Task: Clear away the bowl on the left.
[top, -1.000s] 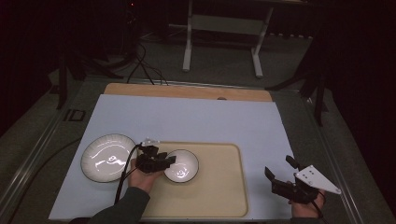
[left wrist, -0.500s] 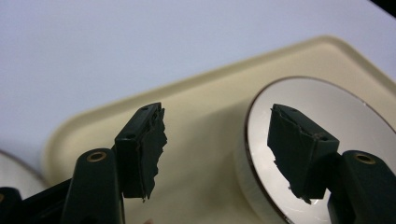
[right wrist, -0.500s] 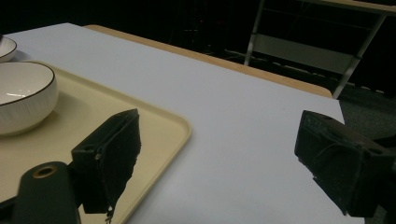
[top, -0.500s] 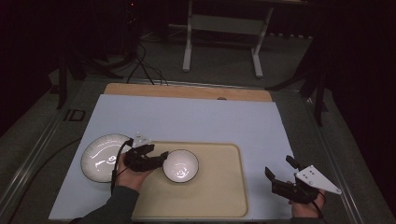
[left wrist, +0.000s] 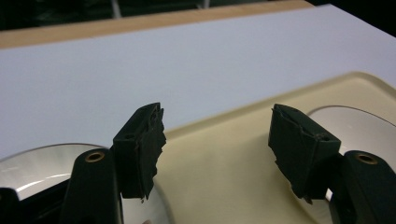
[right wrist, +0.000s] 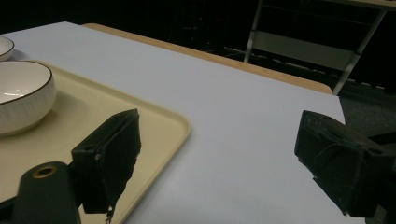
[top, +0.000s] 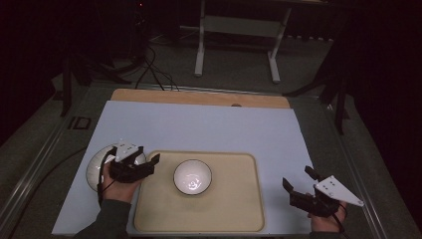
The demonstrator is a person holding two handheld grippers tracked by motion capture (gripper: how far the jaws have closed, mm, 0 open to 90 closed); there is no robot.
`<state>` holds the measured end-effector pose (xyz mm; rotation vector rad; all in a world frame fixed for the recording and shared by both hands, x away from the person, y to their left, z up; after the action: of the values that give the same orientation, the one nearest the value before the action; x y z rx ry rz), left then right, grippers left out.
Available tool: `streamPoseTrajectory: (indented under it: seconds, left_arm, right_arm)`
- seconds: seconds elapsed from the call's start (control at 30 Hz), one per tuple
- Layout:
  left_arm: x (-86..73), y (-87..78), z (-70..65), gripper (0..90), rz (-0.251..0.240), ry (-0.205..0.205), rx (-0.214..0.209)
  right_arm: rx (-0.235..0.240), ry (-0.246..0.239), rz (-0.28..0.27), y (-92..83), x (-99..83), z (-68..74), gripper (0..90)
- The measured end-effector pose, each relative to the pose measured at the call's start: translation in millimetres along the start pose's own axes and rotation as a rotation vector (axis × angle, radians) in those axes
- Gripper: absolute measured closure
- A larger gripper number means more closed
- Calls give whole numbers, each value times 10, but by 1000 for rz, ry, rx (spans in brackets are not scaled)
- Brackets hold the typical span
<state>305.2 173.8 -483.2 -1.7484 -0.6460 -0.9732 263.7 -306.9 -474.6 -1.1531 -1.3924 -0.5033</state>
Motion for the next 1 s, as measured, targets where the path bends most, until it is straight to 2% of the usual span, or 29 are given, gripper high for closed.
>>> streamPoseTrajectory:
  seconds: [0.2,0.23,0.33,0.5,0.67,0.93,1.0]
  left_arm:
    - [-20,-142,215,359,-27,-16,34]
    - [-20,-142,215,359,-27,-16,34]
    - [-26,-225,343,361,-45,-29,42]
    - [-35,-307,456,360,-66,-23,51]
    - [-106,-395,635,353,-72,-11,70]
    - [-167,-538,769,326,-88,-25,102]
    - [-182,-588,832,307,-101,-34,128]
  right_arm:
    - [1,4,0,4,-2,-1,140]
    - [2,4,0,5,-3,-2,140]
    - [1,5,4,6,-5,-2,141]
    - [0,11,5,6,-9,-10,141]
    - [0,23,6,6,-15,-25,141]
    - [3,49,9,12,-27,-61,140]
    - [4,49,6,10,-26,-75,140]
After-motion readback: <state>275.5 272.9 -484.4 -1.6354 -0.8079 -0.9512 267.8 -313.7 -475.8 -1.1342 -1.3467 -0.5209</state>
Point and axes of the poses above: each handheld gripper's, and its own axes: y roughly forward along the jaws, x roughly out of its top, z roughly to its left, the point moved 5 cm from there along y, roughly forward along the jaws, and after that the axes turned 7 degrees about -y, right-handed, at the moved point
